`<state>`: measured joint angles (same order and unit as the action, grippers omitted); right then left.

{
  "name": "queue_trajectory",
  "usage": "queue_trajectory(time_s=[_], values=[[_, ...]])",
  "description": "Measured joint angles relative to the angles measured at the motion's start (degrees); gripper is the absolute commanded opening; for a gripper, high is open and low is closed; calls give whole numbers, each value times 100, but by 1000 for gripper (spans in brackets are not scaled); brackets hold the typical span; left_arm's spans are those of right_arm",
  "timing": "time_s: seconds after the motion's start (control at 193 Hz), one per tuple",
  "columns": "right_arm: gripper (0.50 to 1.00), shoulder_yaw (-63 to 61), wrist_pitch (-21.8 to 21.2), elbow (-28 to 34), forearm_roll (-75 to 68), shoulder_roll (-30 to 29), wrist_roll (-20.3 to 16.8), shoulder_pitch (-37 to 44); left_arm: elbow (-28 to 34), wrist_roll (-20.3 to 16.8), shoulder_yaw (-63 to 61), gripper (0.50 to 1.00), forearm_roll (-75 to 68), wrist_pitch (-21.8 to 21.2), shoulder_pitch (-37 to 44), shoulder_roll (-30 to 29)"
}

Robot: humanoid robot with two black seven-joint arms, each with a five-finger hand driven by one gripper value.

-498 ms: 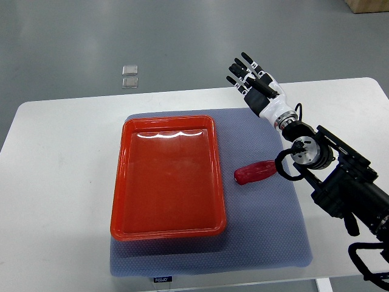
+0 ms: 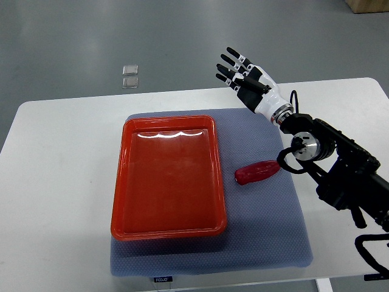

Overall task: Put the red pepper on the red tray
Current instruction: 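Move the right hand forward over the red pepper beside the tray, then lower the right hand onto the red pepper and close fingers around it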

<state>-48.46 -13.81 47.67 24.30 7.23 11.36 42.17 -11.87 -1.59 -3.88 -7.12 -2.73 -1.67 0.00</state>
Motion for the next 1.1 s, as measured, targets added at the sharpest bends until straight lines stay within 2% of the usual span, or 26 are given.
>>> queue_trajectory(time_s=[0.125,0.275,0.415,0.555,0.696,1.1], values=[[913,1278,-353,392,1155,825,-211,610,-17,0,0,1000,0,3,-1,0],[913,3274,-835,1047,1775,1887,-489,1864,-40,5,0,1000,0,10,0,0],[913,4909,-1129,1843,2105,2449,-679,3125,-44,10,0,1000,0,10,0,0],[913,5617,-1201,2084,2310,2512,-703,3715,-43,24,0,1000,0,10,0,0],[913,6050,-1235,2153,2657,2424,-704,3948,-9,30,0,1000,0,10,0,0],[909,6336,-931,2004,2832,2008,-714,3765,-4,63,7,1000,0,10,0,0]])
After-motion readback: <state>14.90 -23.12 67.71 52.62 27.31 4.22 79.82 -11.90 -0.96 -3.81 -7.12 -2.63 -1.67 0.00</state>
